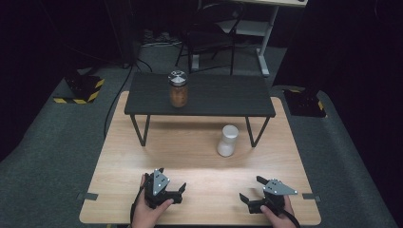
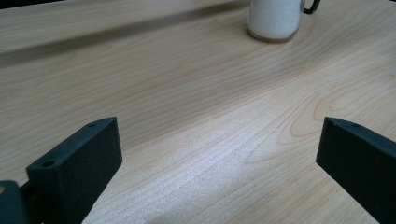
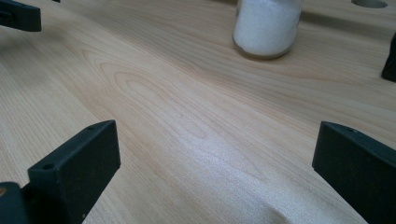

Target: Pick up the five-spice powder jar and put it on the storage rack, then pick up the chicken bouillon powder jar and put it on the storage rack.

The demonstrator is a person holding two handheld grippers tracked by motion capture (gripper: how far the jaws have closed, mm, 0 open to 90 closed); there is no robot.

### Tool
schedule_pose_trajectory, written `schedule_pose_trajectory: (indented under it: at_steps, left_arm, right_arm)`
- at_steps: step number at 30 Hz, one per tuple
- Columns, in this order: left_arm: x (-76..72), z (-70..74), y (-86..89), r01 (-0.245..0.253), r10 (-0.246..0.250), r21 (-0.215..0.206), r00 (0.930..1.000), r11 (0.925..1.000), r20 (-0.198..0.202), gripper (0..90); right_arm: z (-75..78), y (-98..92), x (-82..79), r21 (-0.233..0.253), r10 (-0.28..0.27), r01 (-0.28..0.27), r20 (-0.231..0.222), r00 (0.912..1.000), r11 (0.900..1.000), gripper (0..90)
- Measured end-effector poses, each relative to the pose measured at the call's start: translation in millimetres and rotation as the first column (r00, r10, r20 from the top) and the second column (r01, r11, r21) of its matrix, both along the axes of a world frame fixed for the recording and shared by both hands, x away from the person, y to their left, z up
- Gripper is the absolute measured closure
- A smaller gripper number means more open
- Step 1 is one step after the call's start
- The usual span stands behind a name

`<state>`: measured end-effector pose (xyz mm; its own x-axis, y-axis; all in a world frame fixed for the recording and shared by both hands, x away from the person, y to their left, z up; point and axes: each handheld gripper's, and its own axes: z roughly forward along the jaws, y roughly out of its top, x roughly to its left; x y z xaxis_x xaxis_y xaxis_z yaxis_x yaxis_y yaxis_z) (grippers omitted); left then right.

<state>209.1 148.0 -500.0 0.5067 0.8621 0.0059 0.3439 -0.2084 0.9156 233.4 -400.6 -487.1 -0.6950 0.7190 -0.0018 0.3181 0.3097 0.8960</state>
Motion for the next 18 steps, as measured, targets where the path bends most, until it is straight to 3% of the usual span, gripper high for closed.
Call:
schedule_pose_trajectory:
  at_steps: [18]
  left_arm:
    - [-1.0,-1.1,1.3,0.009,-0.009,-0.001,0.9999,1.0,0.009,0.4]
  right_arm:
    - [0.1,0.8,-0.9,-0.002,-0.006,0.006,0.001,1.0,1.0,0.4]
